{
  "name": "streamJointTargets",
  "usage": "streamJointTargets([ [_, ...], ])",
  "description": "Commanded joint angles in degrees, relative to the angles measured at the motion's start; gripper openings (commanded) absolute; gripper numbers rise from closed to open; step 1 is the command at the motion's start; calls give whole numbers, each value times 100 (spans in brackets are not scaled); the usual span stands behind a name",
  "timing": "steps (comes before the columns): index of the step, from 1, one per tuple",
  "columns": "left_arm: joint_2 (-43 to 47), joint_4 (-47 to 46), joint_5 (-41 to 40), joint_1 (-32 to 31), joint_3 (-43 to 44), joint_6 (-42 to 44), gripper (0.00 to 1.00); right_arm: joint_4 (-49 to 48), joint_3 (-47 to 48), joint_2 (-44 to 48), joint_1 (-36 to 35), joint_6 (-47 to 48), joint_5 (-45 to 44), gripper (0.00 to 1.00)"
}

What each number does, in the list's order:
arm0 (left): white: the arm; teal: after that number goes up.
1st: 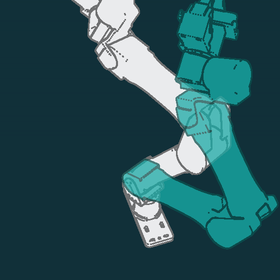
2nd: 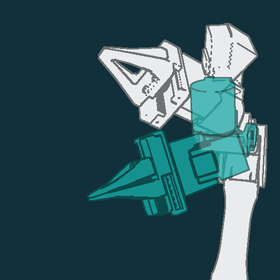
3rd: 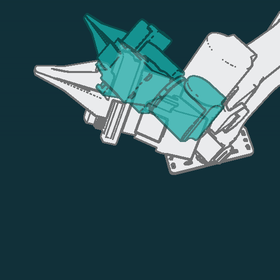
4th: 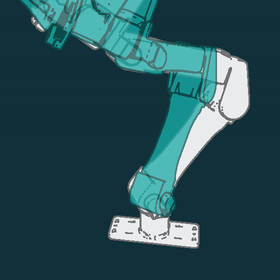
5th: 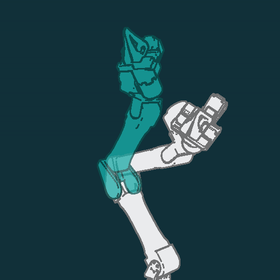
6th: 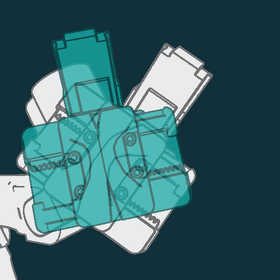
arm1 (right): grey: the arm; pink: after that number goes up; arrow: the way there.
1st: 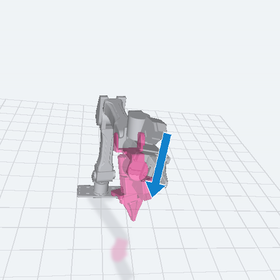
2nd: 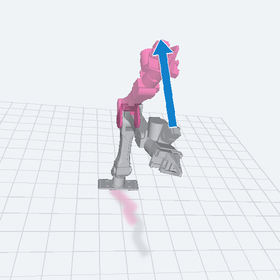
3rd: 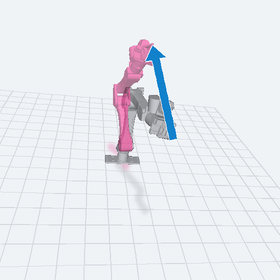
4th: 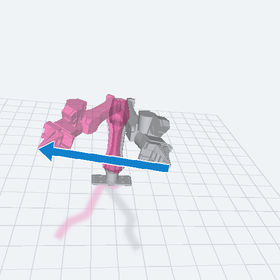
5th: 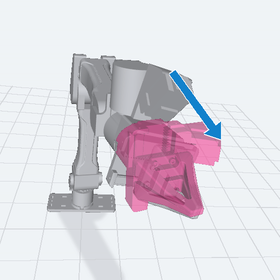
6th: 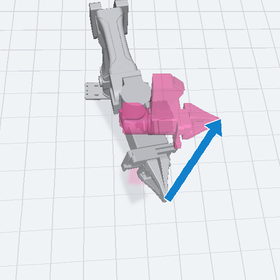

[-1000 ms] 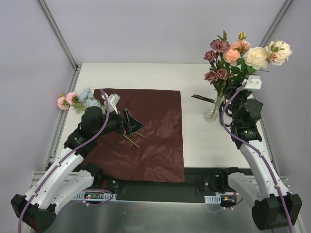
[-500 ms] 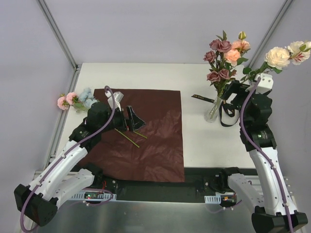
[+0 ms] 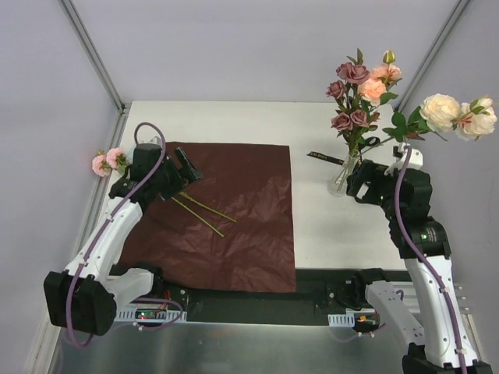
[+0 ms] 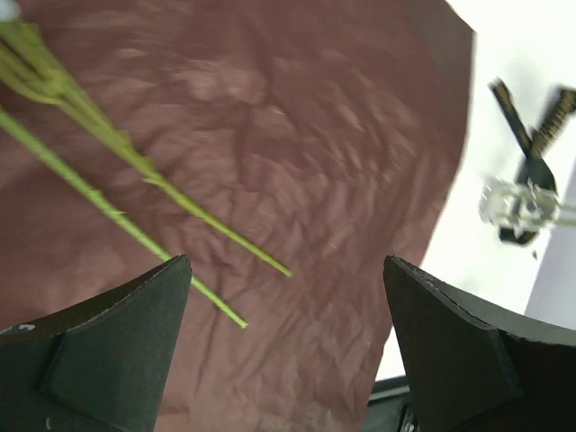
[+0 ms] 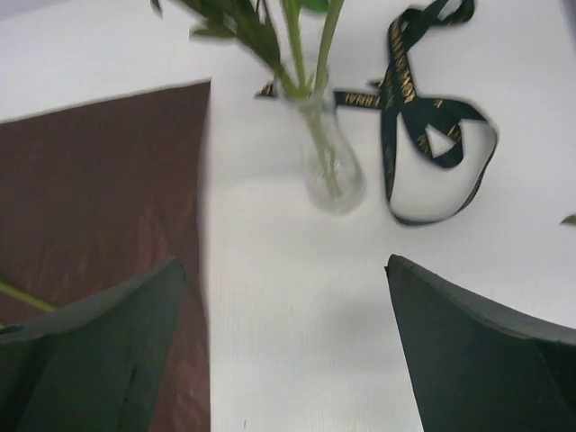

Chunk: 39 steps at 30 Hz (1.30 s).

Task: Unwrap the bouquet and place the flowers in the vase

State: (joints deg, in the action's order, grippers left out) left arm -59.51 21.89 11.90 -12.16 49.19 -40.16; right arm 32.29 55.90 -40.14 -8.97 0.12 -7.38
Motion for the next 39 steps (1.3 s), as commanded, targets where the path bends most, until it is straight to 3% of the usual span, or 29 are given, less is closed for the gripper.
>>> streamJointTargets([
  [1,-429,808,-505,556,538,-36,87,611,-456,463,10,-363,1174,97],
  [5,-1053,1220,-653,908,890,-289,87,480,-1018,683,10,-715,2711,97],
  [7,-1457,1422,-916,944,1040,-465,86,471,-1291,867,1,-759,2890,97],
  [11,-2099,1511,-857,953,1084,-1071,82,873,-1310,1157,1,-409,2751,97],
  [17,-2952,1485,-548,935,1356,-1309,57,1183,-1011,1360,1,-65,2688,97],
  [39,-4104,1450,-979,698,1515,-2382,39,1148,-1108,1404,1,-100,2786,97],
])
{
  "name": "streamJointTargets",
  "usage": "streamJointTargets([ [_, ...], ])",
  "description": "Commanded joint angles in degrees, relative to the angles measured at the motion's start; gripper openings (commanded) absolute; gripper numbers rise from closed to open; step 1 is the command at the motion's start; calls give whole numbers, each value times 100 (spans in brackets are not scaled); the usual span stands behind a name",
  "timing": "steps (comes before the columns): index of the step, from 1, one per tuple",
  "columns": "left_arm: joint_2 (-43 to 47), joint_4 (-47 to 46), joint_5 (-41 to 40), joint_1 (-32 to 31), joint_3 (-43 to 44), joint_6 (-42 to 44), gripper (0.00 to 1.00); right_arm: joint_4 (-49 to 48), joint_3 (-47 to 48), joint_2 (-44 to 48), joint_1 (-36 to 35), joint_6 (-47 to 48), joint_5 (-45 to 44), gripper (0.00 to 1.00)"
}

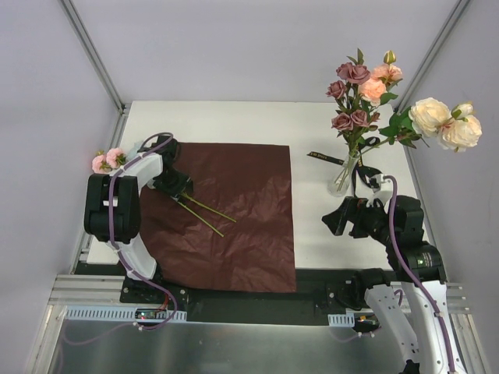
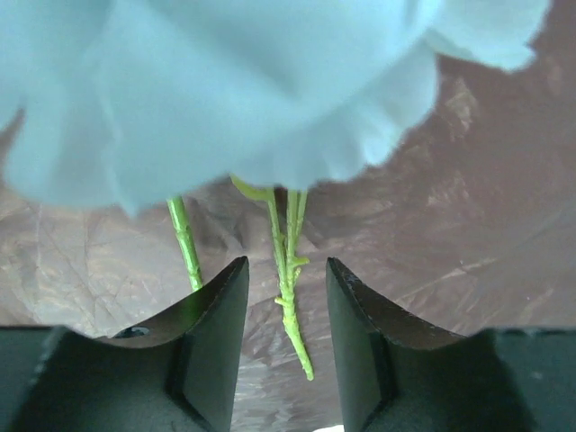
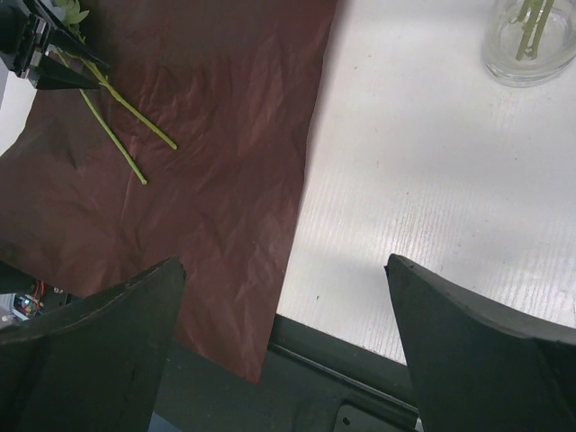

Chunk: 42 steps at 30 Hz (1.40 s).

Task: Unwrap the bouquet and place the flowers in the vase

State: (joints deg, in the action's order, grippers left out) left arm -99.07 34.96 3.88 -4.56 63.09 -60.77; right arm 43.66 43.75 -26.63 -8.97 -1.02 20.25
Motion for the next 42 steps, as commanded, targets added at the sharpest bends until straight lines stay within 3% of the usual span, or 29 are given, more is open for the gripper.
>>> streamJointTargets([
  [1,-174,143,-186,-72,133,-330,34,28,134,53,1,14,5,97],
  [5,-148,125,-309,-124,142,-295,22,99,178,18,1,5,-91,97],
  [8,-26,116,-335,-151,186,-172,0,134,187,9,1,-48,-153,97],
  [14,851,-24,-573,-484,493,609,0,143,204,-79,1,-179,-180,97],
  [18,1485,-585,155,-660,582,1461,0,-32,231,-246,1,-294,5,96],
  [22,2477,-2226,2060,-687,-137,2226,0,-628,283,-544,-8,-627,539,99],
  [23,2628,-2953,2847,-687,-470,2254,0,-778,292,-614,-8,-854,654,99],
  [26,2989,-3713,3844,-818,-832,2368,0,-1429,380,-931,-139,-1346,989,97],
  [29,3121,-4085,4540,-1152,-921,2736,0,-2053,573,-1238,-718,-1533,701,94],
  [33,3200,-4120,5103,-1723,-1009,3281,0,-2475,1082,-1800,-2183,-1288,-99,94],
  [37,3209,-4111,5404,-2328,-1053,3598,0,-2871,1487,-2590,-2749,-1278,-337,94],
  [39,3209,-4111,5430,-2505,-1071,3686,0,-3160,1627,-2803,-2925,-1331,-346,89],
  [41,3174,-4111,5422,-2681,-1097,3722,0,-3389,1672,-3058,-3039,-1497,-285,75],
  [42,3166,-4120,5439,-2708,-1114,3731,0,-3625,1672,-3111,-3084,-1559,-285,73],
])
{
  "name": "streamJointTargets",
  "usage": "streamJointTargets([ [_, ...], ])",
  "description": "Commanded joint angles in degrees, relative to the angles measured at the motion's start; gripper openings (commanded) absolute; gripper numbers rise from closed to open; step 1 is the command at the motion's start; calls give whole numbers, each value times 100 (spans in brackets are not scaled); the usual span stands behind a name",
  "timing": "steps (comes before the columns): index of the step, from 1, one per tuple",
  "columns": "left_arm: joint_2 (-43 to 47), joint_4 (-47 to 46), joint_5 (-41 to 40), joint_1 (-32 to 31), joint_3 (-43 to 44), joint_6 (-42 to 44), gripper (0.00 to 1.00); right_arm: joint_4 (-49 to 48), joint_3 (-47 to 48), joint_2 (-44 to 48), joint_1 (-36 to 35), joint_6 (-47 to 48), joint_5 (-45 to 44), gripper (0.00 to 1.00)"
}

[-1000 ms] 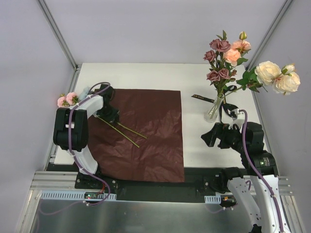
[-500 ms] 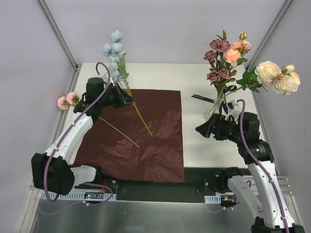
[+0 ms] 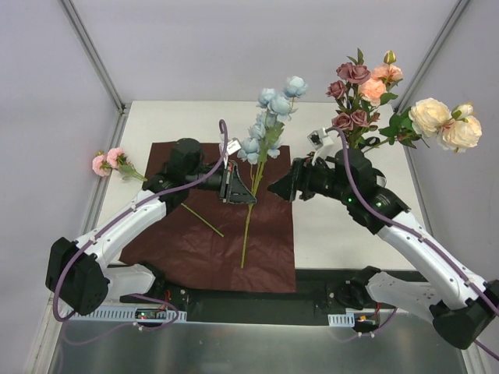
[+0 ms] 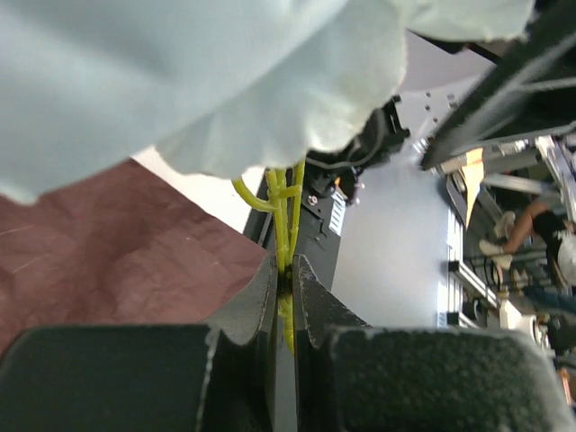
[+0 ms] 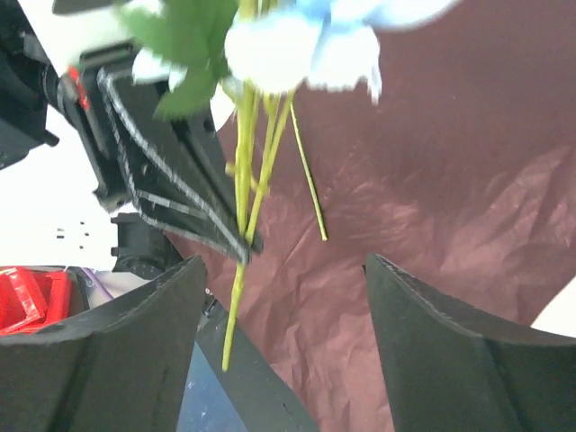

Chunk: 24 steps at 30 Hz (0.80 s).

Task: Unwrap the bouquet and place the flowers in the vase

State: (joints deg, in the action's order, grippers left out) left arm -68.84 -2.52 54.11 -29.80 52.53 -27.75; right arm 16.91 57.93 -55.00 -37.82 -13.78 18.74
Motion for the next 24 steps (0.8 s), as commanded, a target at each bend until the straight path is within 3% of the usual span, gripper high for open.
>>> streamJointTargets([
  [1,134,-363,434,-201,-76,445,0,-1074,236,-335,-243,-309,-186,69],
  [9,318,-363,452,-298,-173,490,0,-1269,350,-573,-638,-309,-652,62],
  [21,503,-363,504,-439,-261,525,0,-1559,394,-740,-946,-503,-995,42],
  [24,503,-363,504,-456,-279,525,0,-1611,386,-740,-1008,-494,-1004,32],
])
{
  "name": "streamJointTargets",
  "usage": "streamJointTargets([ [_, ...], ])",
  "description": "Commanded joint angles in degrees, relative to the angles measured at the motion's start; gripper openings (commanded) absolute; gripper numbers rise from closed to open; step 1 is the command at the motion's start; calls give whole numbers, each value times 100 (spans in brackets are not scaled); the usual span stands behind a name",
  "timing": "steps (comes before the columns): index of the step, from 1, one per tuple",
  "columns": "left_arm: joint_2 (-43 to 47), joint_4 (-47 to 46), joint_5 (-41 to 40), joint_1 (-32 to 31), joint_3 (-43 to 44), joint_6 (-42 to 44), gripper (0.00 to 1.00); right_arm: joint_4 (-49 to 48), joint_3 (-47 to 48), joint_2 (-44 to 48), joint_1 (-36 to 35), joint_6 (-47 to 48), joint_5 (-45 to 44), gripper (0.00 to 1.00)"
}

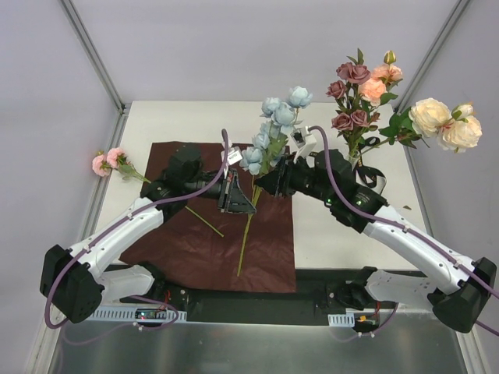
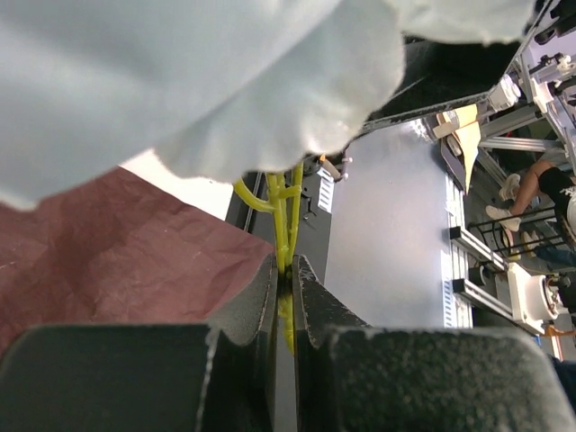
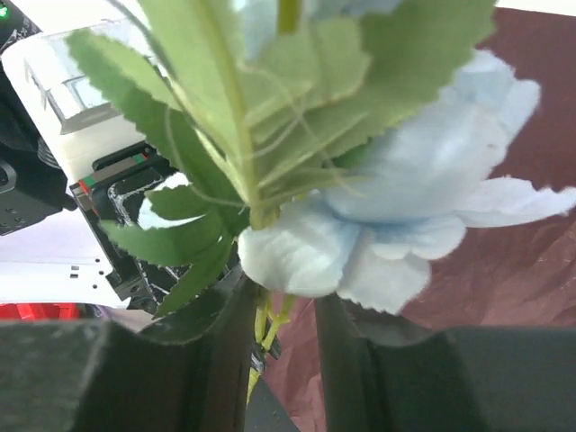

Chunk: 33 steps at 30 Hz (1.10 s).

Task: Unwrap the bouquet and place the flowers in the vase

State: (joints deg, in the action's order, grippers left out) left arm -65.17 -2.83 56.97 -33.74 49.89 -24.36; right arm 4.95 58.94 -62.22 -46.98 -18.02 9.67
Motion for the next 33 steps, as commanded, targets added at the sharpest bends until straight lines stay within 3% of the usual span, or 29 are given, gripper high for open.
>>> streamJointTargets([
  [1,153,-341,192,-63,-6,177,0,-433,294,-10,-101,-53,-62,27],
  [2,153,-315,148,-63,-5,177,0,-416,294,-1,-109,35,-62,14],
  [4,215,-245,43,-63,3,186,20,-302,320,121,-109,175,-262,0],
  [7,399,-122,-291,-63,-23,238,52,163,477,411,-101,737,-841,1],
  [10,566,124,-607,-63,12,388,65,936,933,684,-101,1571,-1763,1],
  [14,663,405,-819,-63,65,607,69,1745,1653,904,4,2819,-3100,1],
  [19,593,476,-951,-63,56,643,69,1790,2437,878,224,4427,-4340,1],
  [22,531,485,-986,-63,47,652,69,1606,2833,738,601,4920,-4465,1],
  [28,523,520,-977,-63,47,713,72,859,2904,544,1752,5019,-3992,1],
  [33,558,599,-1039,-63,30,784,74,551,3010,298,2149,5045,-3683,1],
])
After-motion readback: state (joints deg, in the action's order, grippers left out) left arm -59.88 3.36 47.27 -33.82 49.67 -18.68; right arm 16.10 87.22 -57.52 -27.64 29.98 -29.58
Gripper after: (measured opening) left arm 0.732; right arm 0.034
